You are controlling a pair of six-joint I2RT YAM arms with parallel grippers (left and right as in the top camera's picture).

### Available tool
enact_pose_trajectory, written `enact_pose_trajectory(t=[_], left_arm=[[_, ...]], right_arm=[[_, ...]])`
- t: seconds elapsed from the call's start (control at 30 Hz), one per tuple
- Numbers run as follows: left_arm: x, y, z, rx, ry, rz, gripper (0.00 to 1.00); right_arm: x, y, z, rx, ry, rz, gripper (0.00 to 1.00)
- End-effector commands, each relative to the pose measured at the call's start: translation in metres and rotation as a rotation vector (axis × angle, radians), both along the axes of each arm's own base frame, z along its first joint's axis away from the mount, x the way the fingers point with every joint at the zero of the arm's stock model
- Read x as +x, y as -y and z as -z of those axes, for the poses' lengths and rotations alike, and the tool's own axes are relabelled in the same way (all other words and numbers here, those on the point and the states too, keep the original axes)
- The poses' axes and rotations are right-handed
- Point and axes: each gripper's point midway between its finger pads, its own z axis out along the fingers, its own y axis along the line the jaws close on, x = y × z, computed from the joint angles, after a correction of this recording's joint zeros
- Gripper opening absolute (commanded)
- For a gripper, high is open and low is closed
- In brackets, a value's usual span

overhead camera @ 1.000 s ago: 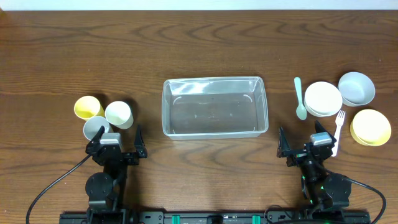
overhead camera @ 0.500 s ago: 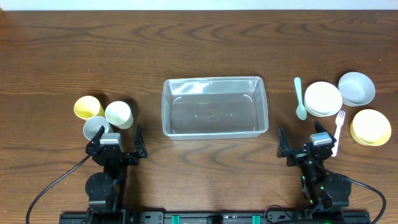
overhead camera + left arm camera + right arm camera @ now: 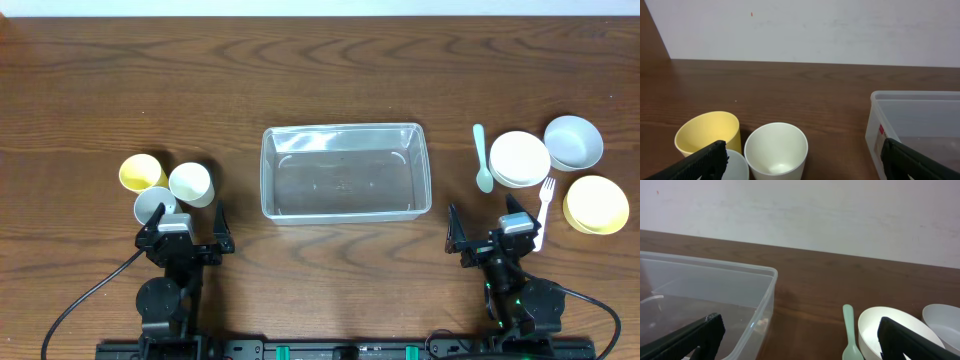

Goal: Pack container

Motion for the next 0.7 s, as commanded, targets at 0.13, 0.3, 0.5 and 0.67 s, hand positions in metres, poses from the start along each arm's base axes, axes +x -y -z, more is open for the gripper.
enact_pose_trajectory(t=[0.13, 0.3, 0.5, 0.67], left_arm=[[0.0004, -0.0022, 0.0169, 0.013, -0.038, -0.008, 0.98], [0.0004, -0.0022, 0.017, 0.013, -0.038, -0.008, 0.98], [0.0004, -0.0022, 0.0169, 0.013, -0.038, -0.008, 0.98], [0.0004, -0.0022, 0.017, 0.013, -0.038, -0.008, 0.98]], right_arm=[[-0.0002, 0.0012, 0.0005, 0.014, -0.003, 0.004, 0.99], [-0.0002, 0.0011, 0.0005, 0.014, -0.003, 0.003, 0.99], [-0.0002, 0.001, 0.0004, 0.015, -0.002, 0.002, 0.99], [-0.0006, -0.0014, 0.0005, 0.017, -0.003, -0.012, 0.99]])
